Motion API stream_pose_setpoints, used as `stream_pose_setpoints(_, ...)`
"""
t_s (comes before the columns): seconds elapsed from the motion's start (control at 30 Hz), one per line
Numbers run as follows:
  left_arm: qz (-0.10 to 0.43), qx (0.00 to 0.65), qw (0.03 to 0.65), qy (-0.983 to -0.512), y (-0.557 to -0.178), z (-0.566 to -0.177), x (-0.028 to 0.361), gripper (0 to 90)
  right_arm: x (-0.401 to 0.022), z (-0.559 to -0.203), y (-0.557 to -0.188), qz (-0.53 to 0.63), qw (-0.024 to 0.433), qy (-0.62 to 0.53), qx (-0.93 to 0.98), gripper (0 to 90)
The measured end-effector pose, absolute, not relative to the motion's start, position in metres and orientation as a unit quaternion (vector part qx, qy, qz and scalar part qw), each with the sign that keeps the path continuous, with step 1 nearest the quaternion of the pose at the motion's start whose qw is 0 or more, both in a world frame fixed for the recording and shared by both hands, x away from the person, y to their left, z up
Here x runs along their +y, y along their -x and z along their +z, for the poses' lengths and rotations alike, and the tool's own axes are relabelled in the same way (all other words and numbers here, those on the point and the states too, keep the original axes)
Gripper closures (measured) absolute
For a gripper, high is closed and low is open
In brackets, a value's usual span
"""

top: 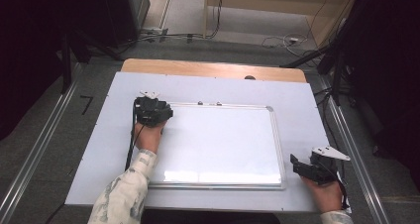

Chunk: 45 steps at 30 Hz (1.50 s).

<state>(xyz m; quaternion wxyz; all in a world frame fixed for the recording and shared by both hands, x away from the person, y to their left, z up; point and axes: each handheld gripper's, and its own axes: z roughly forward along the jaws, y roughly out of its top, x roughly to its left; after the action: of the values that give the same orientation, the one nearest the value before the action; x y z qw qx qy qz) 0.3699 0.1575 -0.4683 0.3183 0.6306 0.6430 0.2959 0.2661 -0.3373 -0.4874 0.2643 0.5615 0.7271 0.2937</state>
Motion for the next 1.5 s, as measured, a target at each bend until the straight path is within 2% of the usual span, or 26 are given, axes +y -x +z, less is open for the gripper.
stream_pose_setpoints(0.7,0.261,0.566,0.416,-0.662,-0.32,-0.449,0.159,22.2,-0.338,-0.487,-0.265,0.296,0.265,-0.566,0.723,19.7)
stream_pose_setpoints(1.5,0.256,0.543,0.415,-0.684,-0.28,-0.458,0.18,21.5,-0.339,-0.485,-0.263,0.299,0.265,-0.566,0.721,19.7)
